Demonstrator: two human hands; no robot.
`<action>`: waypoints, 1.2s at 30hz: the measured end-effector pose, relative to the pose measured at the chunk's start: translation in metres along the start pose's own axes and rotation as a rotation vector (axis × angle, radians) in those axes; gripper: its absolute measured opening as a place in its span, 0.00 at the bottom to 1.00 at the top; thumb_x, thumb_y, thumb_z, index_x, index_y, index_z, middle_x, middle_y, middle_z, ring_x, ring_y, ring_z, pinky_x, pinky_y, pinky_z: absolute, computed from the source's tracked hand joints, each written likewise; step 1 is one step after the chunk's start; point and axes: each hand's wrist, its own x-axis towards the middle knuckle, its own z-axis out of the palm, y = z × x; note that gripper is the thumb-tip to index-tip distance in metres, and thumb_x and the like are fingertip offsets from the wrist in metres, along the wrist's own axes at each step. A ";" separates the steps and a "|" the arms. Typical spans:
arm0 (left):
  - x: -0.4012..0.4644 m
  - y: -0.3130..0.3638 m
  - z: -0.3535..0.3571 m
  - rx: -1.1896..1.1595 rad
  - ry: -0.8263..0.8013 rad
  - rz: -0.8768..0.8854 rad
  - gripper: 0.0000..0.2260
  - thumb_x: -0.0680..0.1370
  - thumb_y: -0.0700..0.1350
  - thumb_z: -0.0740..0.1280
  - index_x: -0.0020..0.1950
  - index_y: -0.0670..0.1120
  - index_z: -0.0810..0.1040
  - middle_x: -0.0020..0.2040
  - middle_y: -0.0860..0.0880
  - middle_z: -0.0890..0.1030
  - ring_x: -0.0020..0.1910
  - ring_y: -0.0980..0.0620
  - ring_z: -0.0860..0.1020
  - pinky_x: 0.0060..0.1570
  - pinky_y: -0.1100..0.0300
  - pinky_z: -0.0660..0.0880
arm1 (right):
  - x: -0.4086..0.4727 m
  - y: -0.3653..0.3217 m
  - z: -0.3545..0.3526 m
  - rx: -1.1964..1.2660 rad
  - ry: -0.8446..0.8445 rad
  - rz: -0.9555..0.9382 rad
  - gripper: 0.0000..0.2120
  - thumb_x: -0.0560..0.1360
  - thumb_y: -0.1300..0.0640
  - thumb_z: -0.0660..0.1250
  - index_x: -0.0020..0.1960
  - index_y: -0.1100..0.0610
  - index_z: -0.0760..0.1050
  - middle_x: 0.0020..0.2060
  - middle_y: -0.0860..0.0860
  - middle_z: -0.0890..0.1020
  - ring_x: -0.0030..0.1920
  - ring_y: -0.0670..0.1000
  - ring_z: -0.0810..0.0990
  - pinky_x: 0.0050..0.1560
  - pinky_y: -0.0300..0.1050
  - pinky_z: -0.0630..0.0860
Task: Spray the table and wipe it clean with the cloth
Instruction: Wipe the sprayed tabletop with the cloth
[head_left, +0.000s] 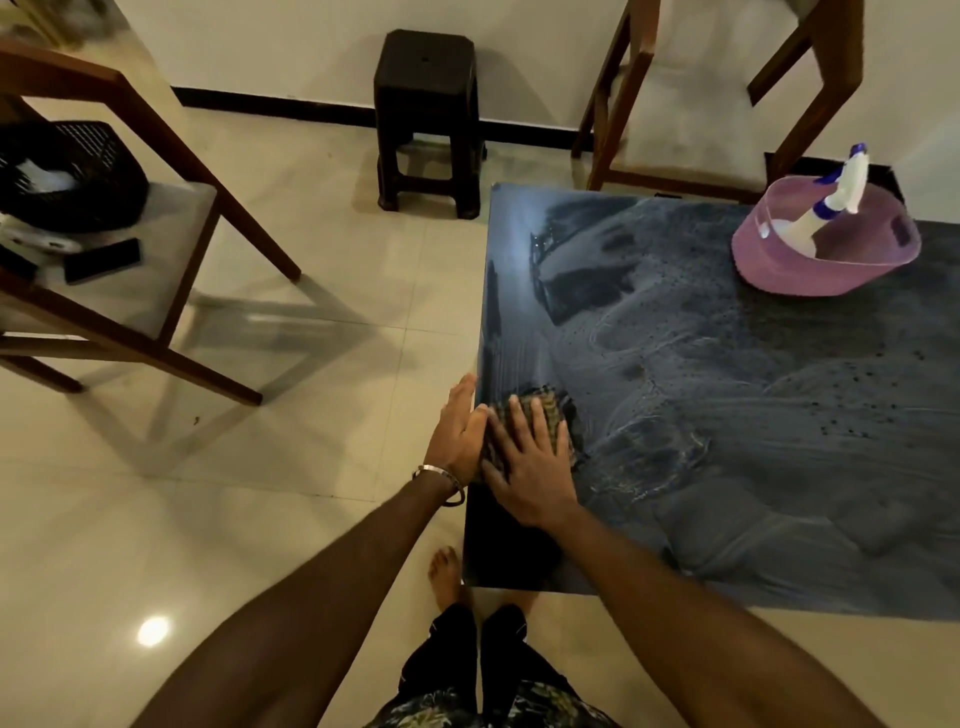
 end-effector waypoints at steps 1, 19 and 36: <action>0.001 0.000 -0.001 0.006 0.003 -0.007 0.23 0.82 0.44 0.53 0.78 0.45 0.56 0.78 0.47 0.57 0.77 0.50 0.55 0.76 0.49 0.53 | 0.012 -0.001 -0.006 -0.011 -0.015 0.032 0.34 0.80 0.34 0.47 0.81 0.41 0.37 0.81 0.49 0.38 0.80 0.56 0.34 0.75 0.68 0.35; 0.016 0.003 0.000 -0.028 -0.019 0.009 0.26 0.80 0.51 0.51 0.78 0.46 0.55 0.78 0.48 0.57 0.77 0.50 0.54 0.75 0.56 0.51 | -0.073 0.046 0.024 0.012 0.106 0.375 0.35 0.77 0.37 0.49 0.81 0.42 0.42 0.82 0.52 0.44 0.81 0.60 0.43 0.74 0.74 0.44; 0.024 0.006 0.020 -0.004 -0.061 0.001 0.22 0.83 0.47 0.52 0.78 0.48 0.55 0.78 0.49 0.57 0.77 0.50 0.56 0.76 0.51 0.53 | -0.146 0.071 0.048 -0.024 0.075 0.239 0.37 0.77 0.39 0.54 0.81 0.41 0.42 0.82 0.50 0.46 0.81 0.57 0.43 0.74 0.72 0.50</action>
